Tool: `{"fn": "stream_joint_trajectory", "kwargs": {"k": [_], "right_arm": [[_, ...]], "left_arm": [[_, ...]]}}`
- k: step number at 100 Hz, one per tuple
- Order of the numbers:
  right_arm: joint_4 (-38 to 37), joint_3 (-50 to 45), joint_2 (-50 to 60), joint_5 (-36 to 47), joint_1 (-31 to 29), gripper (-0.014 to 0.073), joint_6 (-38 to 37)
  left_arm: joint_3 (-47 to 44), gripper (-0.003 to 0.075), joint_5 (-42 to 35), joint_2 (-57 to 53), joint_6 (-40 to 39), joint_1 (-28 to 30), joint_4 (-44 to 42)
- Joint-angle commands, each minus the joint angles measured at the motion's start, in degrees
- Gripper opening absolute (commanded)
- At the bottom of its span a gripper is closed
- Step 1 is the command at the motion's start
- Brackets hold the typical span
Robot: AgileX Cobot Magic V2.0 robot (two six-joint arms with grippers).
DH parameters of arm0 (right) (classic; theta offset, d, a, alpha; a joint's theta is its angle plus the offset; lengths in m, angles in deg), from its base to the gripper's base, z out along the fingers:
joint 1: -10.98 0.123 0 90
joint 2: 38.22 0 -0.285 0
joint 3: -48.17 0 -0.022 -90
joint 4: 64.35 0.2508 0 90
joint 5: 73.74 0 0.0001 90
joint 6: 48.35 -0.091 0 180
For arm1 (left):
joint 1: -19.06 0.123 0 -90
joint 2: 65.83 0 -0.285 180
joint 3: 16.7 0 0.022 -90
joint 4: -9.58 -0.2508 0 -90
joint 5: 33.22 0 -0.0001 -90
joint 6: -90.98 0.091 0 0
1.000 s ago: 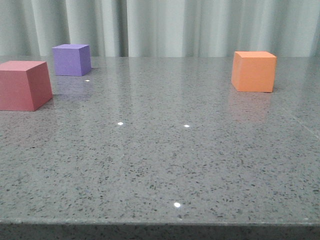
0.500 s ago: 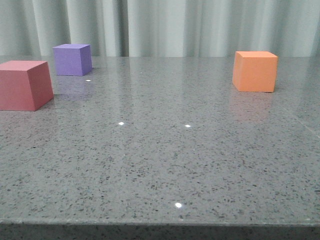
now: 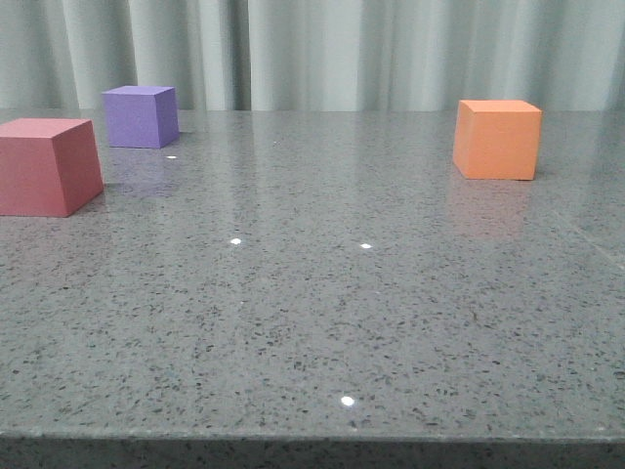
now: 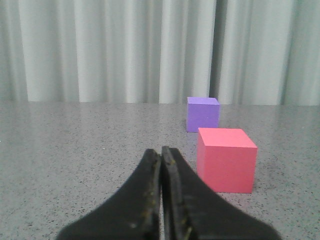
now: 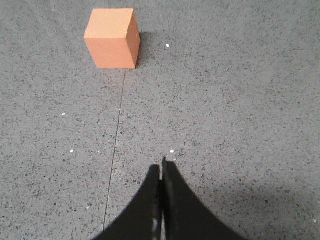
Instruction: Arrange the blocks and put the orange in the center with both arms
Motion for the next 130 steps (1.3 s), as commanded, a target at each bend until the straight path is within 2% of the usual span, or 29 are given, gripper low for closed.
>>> {"fn": "stream_joint_trajectory", "kwargs": {"k": [1, 10, 17, 24, 43, 53, 77, 89, 108, 130], "right_arm": [[0.0, 2.3, -3.1, 3.1, -0.4, -0.0067, 0.5], [0.0, 2.3, -5.2, 2.6, -0.4, -0.0056, 0.5], [0.0, 2.3, -6.3, 2.1, -0.4, 0.0000, 0.5], [0.0, 2.3, -6.8, 1.4, -0.4, 0.0111, 0.5], [0.0, 2.3, -6.7, 0.9, -0.4, 0.0535, 0.5], [0.0, 2.3, -6.7, 0.9, -0.4, 0.0658, 0.5], [0.8, 2.3, -6.7, 4.2, -0.4, 0.0663, 0.5], [4.3, 2.7, -8.8, 7.2, -0.2, 0.0663, 0.5], [5.1, 7.7, -17.9, 7.0, 2.6, 0.0663, 0.5], [5.0, 18.6, -31.1, 7.0, 6.1, 0.0663, 0.5]], "left_arm": [[-2.4, -0.0020, -4.7, -2.1, -0.4, -0.5, 0.1], [-2.4, -0.0020, -4.7, -2.1, -0.4, -0.5, 0.1], [-2.4, -0.0020, -4.7, -2.1, -0.4, -0.5, 0.1], [-2.4, -0.0020, -4.7, -2.1, -0.4, -0.5, 0.1], [-2.4, -0.0020, -4.7, -2.1, -0.4, -0.5, 0.1], [-2.4, -0.0020, -4.7, -2.1, -0.4, -0.5, 0.1], [-2.4, -0.0020, -4.7, -2.1, -0.4, -0.5, 0.1], [-2.4, -0.0020, -4.7, -2.1, -0.4, -0.5, 0.1], [-2.4, -0.0020, -4.7, -2.1, -0.4, -0.5, 0.1], [-2.4, -0.0020, -4.7, -2.1, -0.4, -0.5, 0.1]]}}
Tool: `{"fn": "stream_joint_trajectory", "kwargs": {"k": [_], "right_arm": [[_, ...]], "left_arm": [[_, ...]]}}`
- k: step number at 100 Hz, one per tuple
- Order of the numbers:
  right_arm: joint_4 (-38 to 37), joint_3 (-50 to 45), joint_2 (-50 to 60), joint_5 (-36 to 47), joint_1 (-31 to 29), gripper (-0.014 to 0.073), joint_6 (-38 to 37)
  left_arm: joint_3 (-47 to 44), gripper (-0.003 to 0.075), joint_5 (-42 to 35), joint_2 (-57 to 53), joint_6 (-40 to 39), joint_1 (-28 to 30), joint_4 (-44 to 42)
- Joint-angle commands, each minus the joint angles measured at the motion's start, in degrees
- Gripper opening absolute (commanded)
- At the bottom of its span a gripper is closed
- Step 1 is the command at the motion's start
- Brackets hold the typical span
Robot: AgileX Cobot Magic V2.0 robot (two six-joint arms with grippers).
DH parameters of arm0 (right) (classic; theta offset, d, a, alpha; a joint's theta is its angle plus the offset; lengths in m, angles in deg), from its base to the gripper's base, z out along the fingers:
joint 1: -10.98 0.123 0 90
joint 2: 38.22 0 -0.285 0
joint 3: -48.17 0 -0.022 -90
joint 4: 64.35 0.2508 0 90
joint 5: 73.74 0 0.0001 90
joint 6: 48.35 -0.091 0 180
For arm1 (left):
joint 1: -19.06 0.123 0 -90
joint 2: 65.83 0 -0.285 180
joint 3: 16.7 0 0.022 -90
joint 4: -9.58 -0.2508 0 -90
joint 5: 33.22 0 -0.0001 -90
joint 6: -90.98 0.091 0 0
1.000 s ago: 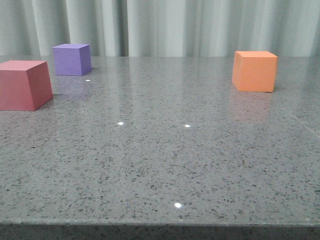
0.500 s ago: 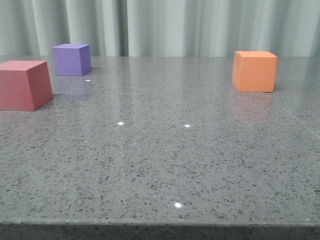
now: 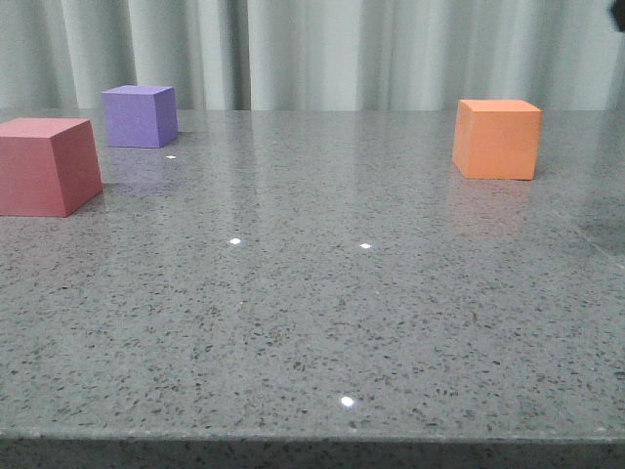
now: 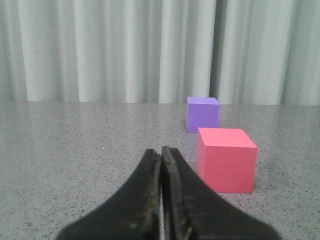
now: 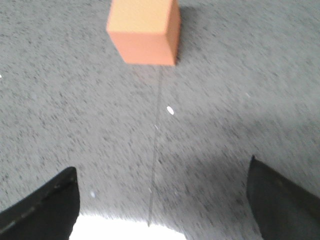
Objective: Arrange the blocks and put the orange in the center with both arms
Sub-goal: 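Lower the right gripper over the orange cube and close on it, then lift the orange cube with the right gripper and carry it toward table center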
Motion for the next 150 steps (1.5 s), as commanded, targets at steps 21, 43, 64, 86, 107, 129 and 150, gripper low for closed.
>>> {"fn": "stream_joint_trajectory", "kwargs": {"k": [21, 43, 64, 86, 107, 129, 150], "right_arm": [[0.4, 16.4, -15.4, 3.4, 1.3, 0.0663, 0.5], [-0.9, 24.5, -24.3, 2.3, 1.3, 0.0663, 0.5], [-2.4, 29.2, -29.8, 2.5, 1.3, 0.0663, 0.5], [-3.2, 31.6, -33.1, 2.7, 1.3, 0.0663, 0.5], [-3.7, 31.7, -35.6, 3.7, 1.3, 0.0663, 0.5], [-3.7, 31.6, -37.7, 3.1, 1.3, 0.0565, 0.5], [-3.7, 31.8, -37.9, 2.8, 1.3, 0.0356, 0.5]], "left_arm": [[-2.4, -0.0020, -4.7, -2.1, -0.4, -0.5, 0.1], [-2.4, -0.0020, -4.7, -2.1, -0.4, -0.5, 0.1], [-2.4, -0.0020, -4.7, -2.1, -0.4, -0.5, 0.1], [-2.4, -0.0020, -4.7, -2.1, -0.4, -0.5, 0.1], [-2.4, -0.0020, -4.7, -2.1, -0.4, -0.5, 0.1], [-2.4, -0.0020, -4.7, -2.1, -0.4, -0.5, 0.1], [-2.4, -0.0020, -4.7, -2.1, -0.4, -0.5, 0.1]]}}
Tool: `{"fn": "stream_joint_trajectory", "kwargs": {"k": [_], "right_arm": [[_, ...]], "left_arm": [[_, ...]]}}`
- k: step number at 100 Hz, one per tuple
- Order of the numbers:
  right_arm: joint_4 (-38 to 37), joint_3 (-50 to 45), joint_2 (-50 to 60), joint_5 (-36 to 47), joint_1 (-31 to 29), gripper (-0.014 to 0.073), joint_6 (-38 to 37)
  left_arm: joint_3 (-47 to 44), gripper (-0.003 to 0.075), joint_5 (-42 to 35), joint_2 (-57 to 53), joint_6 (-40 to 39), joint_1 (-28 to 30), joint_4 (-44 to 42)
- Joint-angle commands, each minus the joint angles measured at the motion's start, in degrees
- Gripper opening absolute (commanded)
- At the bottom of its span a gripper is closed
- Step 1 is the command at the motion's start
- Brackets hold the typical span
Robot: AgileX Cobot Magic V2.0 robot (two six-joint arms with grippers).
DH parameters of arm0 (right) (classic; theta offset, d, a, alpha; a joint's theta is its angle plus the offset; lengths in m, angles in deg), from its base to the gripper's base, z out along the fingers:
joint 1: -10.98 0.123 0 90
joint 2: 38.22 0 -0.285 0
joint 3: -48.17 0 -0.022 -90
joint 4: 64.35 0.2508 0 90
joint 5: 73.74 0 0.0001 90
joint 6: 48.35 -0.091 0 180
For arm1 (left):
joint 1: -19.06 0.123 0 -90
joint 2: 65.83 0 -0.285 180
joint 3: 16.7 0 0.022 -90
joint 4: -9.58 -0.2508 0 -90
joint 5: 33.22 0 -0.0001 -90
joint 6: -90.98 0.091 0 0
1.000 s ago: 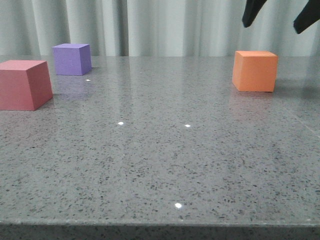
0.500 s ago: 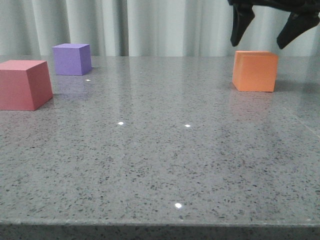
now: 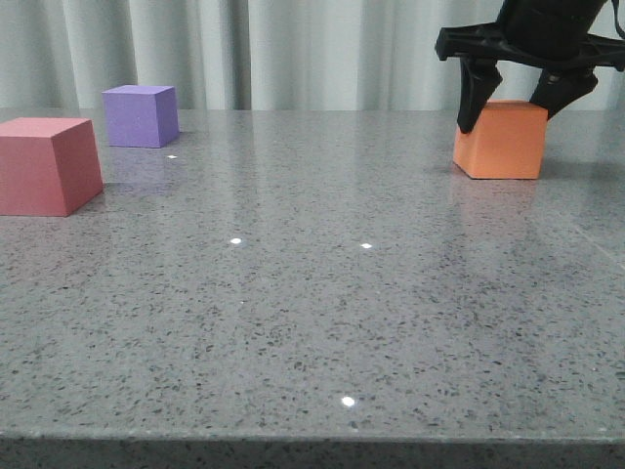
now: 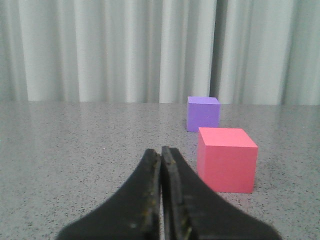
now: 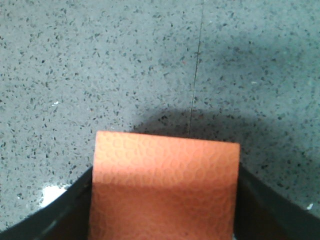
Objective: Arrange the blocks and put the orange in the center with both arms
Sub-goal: 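Lift the orange cube with the right gripper and carry it toward table center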
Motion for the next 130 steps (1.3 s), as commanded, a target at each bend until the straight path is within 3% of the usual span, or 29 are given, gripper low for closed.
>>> {"fn": "stream_joint_trajectory", "kwargs": {"k": [1, 29, 55, 76, 102, 130], "right_arm": [[-0.5, 2.3, 2.8, 2.0, -0.2, 0.0356, 0.5], [-0.5, 10.1, 3.7, -2.0, 5.1, 0.0356, -0.5], [-3.0, 16.9, 1.2, -1.5, 13.7, 0.0356, -11.8], [-3.5, 25.3, -5.2, -1.5, 18.6, 0.0356, -14.9], [-4.2, 32.8, -12.3, -3.4, 19.9, 0.0356, -19.9], [-4.6, 33.0, -13.9, -3.7, 19.9, 0.0356, -21.3]], "left_arm": [[-2.4, -0.0020, -4.7, -2.1, -0.4, -0.5, 0.1], [-2.4, -0.0020, -4.7, -2.1, -0.4, -0.5, 0.1], [-2.4, -0.0020, -4.7, -2.1, -0.4, -0.5, 0.1], [-2.4, -0.0020, -4.7, -2.1, -0.4, -0.5, 0.1], [-2.4, -0.0020, -4.7, -2.1, -0.4, -0.5, 0.1], [-2.4, -0.0020, -4.7, -2.1, -0.4, -0.5, 0.1]]}}
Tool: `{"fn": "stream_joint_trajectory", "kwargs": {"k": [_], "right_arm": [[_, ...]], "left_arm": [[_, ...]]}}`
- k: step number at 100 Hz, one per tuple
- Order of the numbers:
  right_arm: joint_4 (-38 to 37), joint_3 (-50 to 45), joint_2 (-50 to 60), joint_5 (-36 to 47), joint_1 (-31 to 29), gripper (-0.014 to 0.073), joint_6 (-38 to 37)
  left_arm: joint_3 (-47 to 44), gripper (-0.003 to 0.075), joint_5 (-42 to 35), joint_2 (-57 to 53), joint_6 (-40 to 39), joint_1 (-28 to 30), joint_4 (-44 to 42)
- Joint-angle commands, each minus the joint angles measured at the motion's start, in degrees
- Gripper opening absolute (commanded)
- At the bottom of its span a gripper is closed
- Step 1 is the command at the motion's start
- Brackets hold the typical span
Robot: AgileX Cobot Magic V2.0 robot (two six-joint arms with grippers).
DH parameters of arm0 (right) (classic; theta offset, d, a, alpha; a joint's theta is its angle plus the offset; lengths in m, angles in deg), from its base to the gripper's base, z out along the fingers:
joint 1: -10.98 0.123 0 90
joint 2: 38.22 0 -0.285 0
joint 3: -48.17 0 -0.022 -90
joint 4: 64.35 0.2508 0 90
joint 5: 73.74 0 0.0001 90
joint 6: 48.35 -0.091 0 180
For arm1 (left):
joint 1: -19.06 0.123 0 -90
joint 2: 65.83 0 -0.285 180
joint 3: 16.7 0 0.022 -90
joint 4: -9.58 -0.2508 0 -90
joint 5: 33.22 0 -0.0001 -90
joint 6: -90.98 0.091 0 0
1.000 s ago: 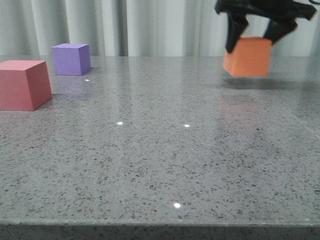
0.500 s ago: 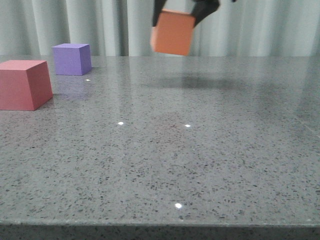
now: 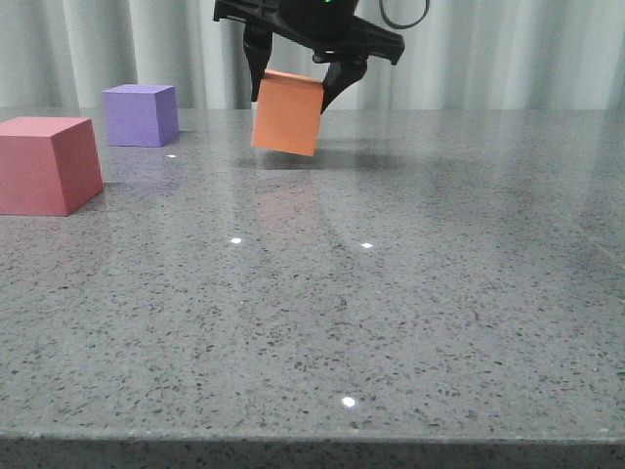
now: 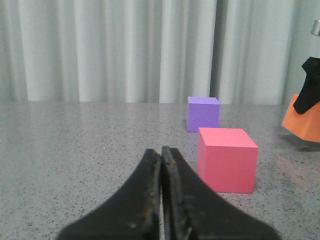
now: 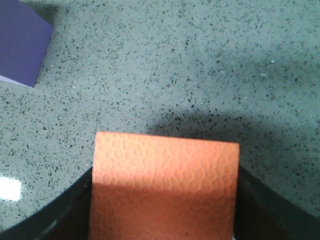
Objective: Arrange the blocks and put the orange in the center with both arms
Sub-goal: 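Lift the orange cube with the right gripper and carry it toward table center, then set the orange cube down at center, open and withdraw right gripper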
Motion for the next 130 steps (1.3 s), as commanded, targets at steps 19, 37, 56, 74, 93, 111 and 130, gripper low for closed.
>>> {"fn": "stream_joint_trajectory", "kwargs": {"k": [19, 37, 56, 74, 93, 111, 130], "right_arm": [[-1.4, 2.2, 3.0, -0.6, -0.2, 0.0356, -0.2], [-1.6, 2.2, 2.8, -0.8, -0.2, 0.0365, -0.2], [-1.6, 2.2, 2.8, -0.7, -0.2, 0.0468, -0.2], [-1.5, 2.2, 3.0, -0.8, -0.2, 0.0616, -0.2], [-0.7, 2.2, 4.2, -1.9, -0.2, 0.0626, -0.2], [-0.6, 2.2, 8.2, -3.2, -0.3, 0.0626, 3.5], [-0.6, 2.2, 13.5, -7.2, -2.4, 0.0626, 12.6]], "left_arm": [[-2.4, -0.0020, -4.7, -2.1, -0.4, -0.5, 0.1], [-2.4, -0.0020, -4.7, -2.1, -0.4, -0.5, 0.1], [-2.4, -0.0020, -4.7, -2.1, -0.4, -0.5, 0.1], [-2.4, -0.0020, -4.7, -2.1, -0.4, -0.5, 0.1], [-2.4, -0.0020, -4.7, -2.1, -0.4, -0.5, 0.1], [-2.4, -0.0020, -4.7, -2.1, -0.4, -0.5, 0.1], [-2.4, -0.0020, -4.7, -2.1, -0.4, -0.5, 0.1]]}}
